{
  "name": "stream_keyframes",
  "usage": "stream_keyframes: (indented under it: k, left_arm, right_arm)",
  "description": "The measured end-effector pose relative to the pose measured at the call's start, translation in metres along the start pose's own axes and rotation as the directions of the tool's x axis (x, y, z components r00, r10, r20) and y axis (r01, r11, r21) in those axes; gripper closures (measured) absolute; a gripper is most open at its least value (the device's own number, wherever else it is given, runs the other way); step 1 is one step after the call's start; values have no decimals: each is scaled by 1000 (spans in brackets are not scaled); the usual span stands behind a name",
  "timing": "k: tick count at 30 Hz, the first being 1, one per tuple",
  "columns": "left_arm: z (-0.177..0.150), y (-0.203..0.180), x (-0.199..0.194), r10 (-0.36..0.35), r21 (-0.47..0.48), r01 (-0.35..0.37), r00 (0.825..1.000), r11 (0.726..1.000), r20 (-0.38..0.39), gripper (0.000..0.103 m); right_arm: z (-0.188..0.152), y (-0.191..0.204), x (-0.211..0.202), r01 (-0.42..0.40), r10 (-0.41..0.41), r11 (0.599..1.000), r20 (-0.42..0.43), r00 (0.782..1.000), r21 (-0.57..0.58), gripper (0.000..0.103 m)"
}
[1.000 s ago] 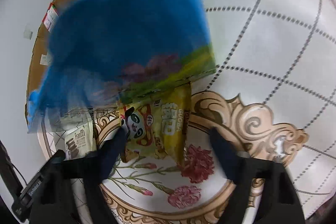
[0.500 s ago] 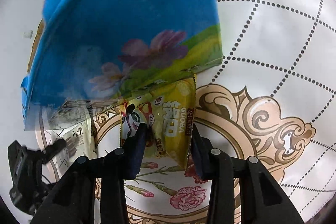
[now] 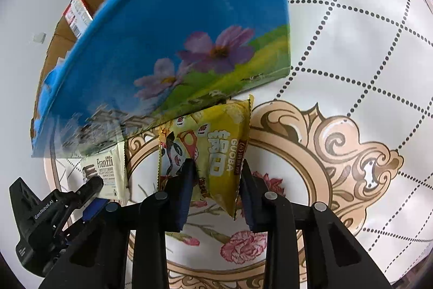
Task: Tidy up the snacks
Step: 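Grasp the yellow Guoba panda bag with the right tool while the left tool grasps the Franzzi cookie box, then lift the Franzzi packet with the left tool while the right tool lifts the Guoba bag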
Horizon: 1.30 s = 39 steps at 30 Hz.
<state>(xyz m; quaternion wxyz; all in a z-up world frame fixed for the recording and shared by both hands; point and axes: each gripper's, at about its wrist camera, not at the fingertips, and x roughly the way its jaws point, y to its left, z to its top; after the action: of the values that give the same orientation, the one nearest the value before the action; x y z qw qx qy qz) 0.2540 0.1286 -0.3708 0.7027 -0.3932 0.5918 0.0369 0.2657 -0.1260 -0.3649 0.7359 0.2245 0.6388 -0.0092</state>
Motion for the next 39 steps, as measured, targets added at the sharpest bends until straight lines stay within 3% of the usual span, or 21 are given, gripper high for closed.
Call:
stream_keyframes:
  k: [7, 10, 12, 14, 17, 22, 27, 28, 30, 32, 35, 39]
  left_arm:
    - [-28, 27, -30, 15, 63, -13, 999, 998, -43, 74]
    - [-36, 30, -39, -7, 74, 13, 997, 997, -71, 67]
    - [-35, 34, -39, -49, 36, 52, 995, 998, -83, 47]
    - [-32, 37, -34, -102, -22, 101, 991, 995, -84, 42]
    - [-25, 31, -15, -159, -90, 151, 983, 984, -89, 38]
    - [0, 19, 21, -184, -193, 168, 980, 967, -72, 38]
    - [8, 3, 30, -159, -162, 159, 987, 974, 17, 39]
    - [9, -3, 36, -146, -150, 149, 989, 977, 33, 41]
    - [7, -7, 37, -124, -127, 130, 991, 983, 56, 59]
    - [-1, -9, 39, -120, -109, 127, 991, 986, 66, 66]
    - [-4, 4, 32, -143, -96, 149, 988, 984, 59, 70]
    - [-8, 15, 9, -112, -59, 116, 992, 992, 66, 73]
  right_arm:
    - [-33, -8, -12, -27, 26, 999, -21, 999, -27, 72]
    - [-44, -15, -16, -29, 28, 999, -28, 999, -21, 72]
    - [-52, -28, -21, -42, 42, 999, -36, 998, 4, 72]
    - [-53, -35, -19, -50, 52, 998, -45, 998, 32, 70]
    - [-52, -48, -14, -65, 71, 994, -60, 996, 93, 67]
    - [-53, -42, -17, -27, 30, 997, -43, 999, 76, 65]
    - [-50, -35, -15, -2, 5, 997, -40, 999, 78, 65]
    - [-50, -35, -14, 0, 3, 997, -43, 999, 81, 65]
    - [-50, -34, -14, 4, 0, 997, -45, 999, 78, 65]
    - [-51, -35, -20, 18, -16, 998, -35, 999, 55, 65]
    - [-51, -34, -26, 25, -24, 999, -25, 999, 39, 65]
    - [-51, -34, -31, 21, -20, 999, -25, 999, 29, 65]
